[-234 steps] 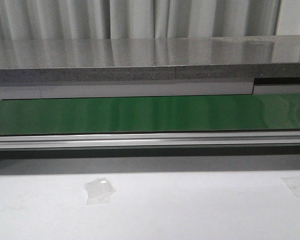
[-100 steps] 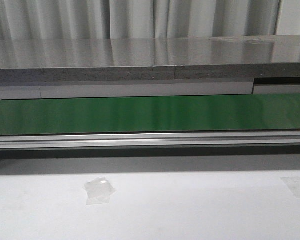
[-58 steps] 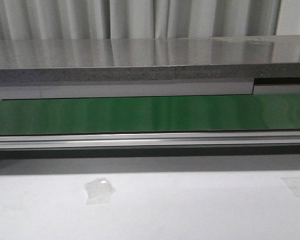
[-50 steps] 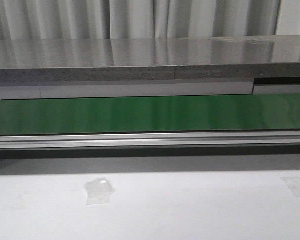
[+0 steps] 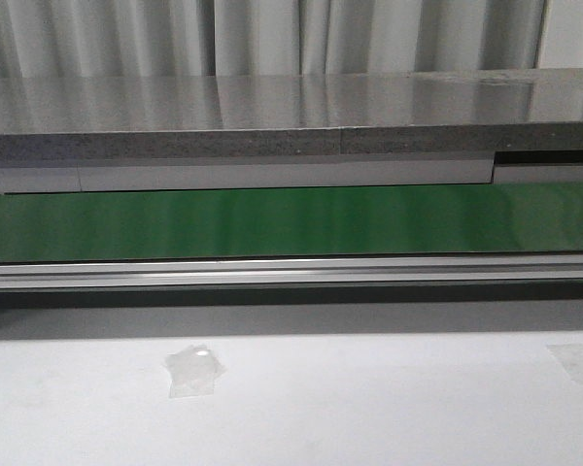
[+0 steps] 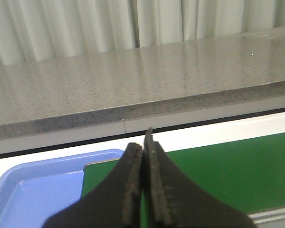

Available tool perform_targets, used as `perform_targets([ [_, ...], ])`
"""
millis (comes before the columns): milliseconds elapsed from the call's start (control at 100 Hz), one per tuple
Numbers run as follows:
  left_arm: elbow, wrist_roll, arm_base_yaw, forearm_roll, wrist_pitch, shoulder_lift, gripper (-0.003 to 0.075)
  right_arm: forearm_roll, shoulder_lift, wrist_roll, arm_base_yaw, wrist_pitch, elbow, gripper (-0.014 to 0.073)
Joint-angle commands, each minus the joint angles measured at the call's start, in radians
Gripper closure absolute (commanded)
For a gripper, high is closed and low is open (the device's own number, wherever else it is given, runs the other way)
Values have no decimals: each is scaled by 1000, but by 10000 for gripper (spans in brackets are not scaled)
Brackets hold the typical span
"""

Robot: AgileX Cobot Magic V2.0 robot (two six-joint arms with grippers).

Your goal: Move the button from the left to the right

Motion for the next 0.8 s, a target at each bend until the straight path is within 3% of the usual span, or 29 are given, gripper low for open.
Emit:
perform_targets([
  [0,3,-52,-1,38,-87,-30,740,-12,-19,1,1,-83,-14,659],
  [290,168,-61,74,38,-89,-218,740,-12,-19,1,1,-83,-14,659],
  [580,341,-114,75,36,-93,-457,740,-12,-19,1,1,-83,-14,659],
  [790,347,-114,94,36,-82,-455,740,-12,-19,1,1,-83,-14,659],
])
